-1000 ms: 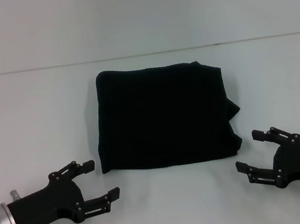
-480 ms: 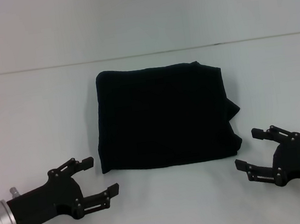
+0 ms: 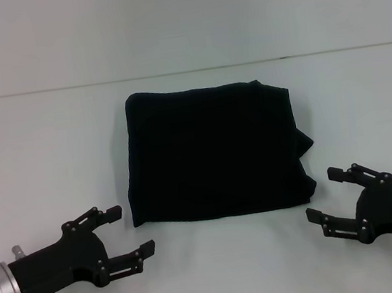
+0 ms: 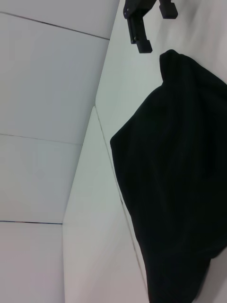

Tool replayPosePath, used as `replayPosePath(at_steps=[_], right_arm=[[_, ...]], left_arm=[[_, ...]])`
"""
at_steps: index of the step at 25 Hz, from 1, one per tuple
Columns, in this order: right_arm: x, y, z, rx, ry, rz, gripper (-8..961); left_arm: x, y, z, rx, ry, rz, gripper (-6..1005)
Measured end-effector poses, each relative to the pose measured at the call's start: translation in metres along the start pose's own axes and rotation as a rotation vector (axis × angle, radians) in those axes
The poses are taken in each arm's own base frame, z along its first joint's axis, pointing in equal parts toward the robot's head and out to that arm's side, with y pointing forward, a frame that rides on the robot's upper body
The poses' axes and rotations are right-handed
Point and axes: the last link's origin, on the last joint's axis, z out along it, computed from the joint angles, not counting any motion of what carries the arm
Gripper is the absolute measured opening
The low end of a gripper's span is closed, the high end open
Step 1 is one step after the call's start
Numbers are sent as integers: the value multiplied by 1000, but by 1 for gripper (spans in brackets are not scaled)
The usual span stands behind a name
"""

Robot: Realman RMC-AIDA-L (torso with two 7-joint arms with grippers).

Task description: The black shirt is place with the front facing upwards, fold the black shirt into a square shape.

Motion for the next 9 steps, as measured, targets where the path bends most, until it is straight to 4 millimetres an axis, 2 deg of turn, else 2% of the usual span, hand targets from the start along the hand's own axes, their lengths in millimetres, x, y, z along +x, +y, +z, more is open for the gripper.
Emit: replayPosePath(at_steps=[9], right_arm=[[-2,1,0,-3,-13,3,915]], left_arm=[[2,0,1,-6,4,0,942]])
